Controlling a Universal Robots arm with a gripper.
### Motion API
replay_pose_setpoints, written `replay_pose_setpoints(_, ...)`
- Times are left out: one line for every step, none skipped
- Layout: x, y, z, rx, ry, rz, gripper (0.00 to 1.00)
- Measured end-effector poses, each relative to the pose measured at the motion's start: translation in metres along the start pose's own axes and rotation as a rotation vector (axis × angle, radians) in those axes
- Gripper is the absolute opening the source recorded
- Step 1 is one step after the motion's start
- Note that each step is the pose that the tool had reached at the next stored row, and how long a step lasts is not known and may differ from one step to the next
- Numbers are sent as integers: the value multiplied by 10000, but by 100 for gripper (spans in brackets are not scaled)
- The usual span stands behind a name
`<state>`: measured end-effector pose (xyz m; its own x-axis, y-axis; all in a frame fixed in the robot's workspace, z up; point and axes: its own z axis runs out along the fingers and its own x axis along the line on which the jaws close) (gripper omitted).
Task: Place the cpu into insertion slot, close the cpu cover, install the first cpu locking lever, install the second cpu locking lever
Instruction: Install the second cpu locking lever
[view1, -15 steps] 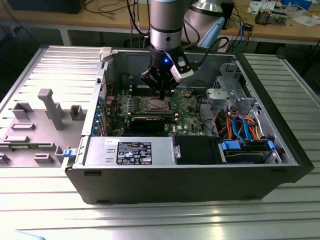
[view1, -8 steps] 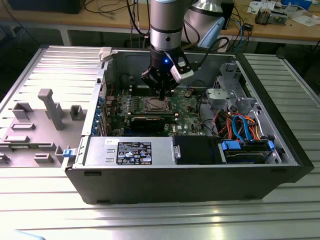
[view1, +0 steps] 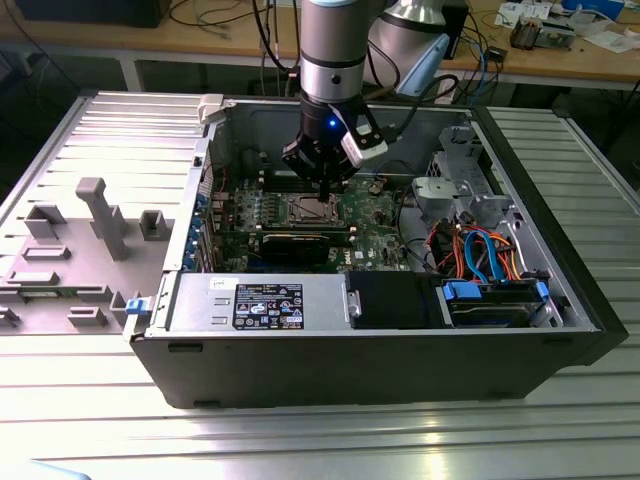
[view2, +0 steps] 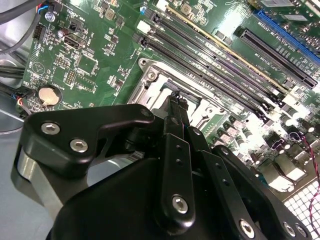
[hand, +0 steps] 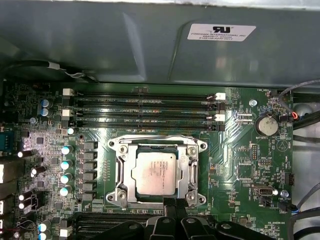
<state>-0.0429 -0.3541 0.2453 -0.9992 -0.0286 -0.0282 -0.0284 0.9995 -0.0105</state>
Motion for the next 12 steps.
replay_pose_setpoints(0,-2,0,0,0,0,11)
replay_pose_setpoints(0,-4,0,0,-1,0,11)
replay_pose_setpoints(0,-7,0,1,0,0,11)
replay_pose_setpoints(0,-10,0,0,-1,0,11)
replay_pose_setpoints(0,-16,0,0,0,0,11)
replay_pose_setpoints(0,-21,0,0,0,0,11)
replay_pose_setpoints(1,-25,0,0,0,0,11)
replay_pose_setpoints(1,-29,1,0,-1,1,11)
replay_pose_setpoints(1,-35,1,0,0,0,11)
replay_pose_setpoints(1,-44,1,0,0,0,11)
replay_pose_setpoints(1,-51,1,0,0,0,11)
replay_pose_setpoints(2,-59,1,0,-1,1,11)
